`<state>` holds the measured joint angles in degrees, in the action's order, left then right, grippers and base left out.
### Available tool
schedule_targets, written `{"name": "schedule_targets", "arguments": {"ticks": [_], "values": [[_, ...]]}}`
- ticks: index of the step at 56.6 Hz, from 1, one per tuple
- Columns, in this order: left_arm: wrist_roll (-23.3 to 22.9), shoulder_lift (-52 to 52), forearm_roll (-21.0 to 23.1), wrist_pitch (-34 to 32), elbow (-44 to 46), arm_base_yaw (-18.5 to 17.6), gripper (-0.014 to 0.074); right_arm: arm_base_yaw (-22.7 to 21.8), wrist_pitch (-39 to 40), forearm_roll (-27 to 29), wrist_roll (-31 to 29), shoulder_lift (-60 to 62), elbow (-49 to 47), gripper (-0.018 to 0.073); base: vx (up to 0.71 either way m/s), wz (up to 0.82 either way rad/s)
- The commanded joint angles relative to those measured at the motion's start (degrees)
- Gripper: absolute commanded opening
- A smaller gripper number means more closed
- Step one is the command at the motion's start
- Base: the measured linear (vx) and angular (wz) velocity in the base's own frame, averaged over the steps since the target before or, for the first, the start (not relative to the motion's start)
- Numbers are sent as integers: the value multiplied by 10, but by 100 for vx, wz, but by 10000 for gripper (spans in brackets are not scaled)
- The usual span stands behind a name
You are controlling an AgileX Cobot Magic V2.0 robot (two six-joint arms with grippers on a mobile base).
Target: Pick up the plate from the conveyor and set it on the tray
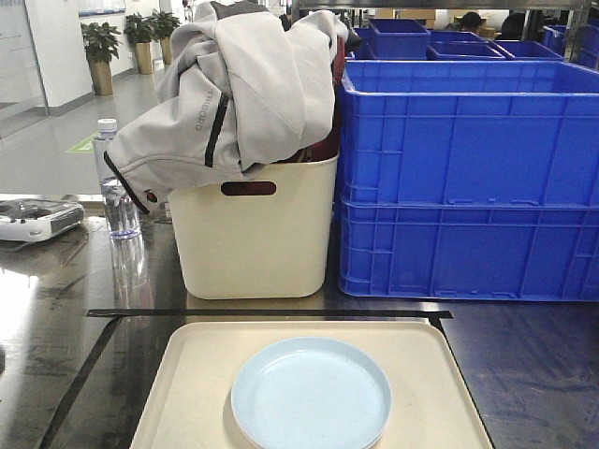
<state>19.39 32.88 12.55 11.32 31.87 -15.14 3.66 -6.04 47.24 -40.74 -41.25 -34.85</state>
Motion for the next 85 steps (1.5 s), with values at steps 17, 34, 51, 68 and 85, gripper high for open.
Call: {"name": "schedule_targets", "arguments": {"ticks": [17,34,51,68,85], "values": [[-28,-99,-46,-146,-130,47,-6,-2,35,3,-6,3,-19,-9,0,0],[-72,-326,-49,-138,-347,116,-6,-2,35,4,-6,3,-19,-9,0,0],[-71,-343,-47,-88,-348,117,-6,-2,33,3,-6,3,-19,-9,0,0],[-71,-343,-47,-88,-348,117,-6,-2,33,6,-6,3,-19,-9,0,0],[-71,-343,-47,-88,-348,117,-6,-2,33,6,-6,3,-19,-9,0,0]]}}
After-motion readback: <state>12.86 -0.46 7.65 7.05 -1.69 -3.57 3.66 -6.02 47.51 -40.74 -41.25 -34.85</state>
